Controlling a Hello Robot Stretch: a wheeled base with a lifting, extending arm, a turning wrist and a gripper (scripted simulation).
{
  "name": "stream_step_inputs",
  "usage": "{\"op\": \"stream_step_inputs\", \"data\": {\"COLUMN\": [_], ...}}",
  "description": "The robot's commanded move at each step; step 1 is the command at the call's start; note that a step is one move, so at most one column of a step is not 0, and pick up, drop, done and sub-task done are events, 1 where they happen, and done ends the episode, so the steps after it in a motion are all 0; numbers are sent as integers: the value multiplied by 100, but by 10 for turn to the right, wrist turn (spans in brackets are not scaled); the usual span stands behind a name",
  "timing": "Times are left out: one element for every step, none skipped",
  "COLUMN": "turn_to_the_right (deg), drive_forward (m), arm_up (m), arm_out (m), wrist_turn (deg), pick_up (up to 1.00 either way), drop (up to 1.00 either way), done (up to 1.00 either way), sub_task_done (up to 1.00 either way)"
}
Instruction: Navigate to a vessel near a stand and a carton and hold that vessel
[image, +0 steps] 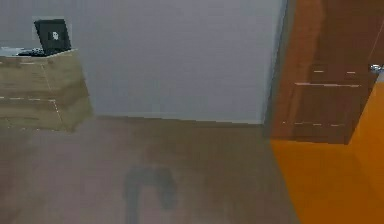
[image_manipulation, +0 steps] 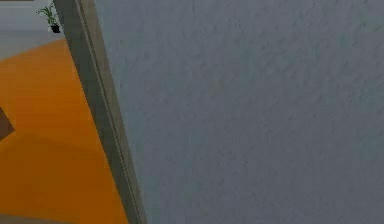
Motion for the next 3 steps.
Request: {"op": "stream_step_inputs", "data": {"turn_to_the_right": [60, 0, 450], "drive_forward": [0, 65, 0], "arm_up": [0, 0, 0], "arm_out": [0, 0, 0], "wrist_turn": [0, 0, 0], "pick_up": [0, 0, 0], "drop": [0, 0, 0], "done": [0, 0, 0], "sub_task_done": [0, 0, 0]}}
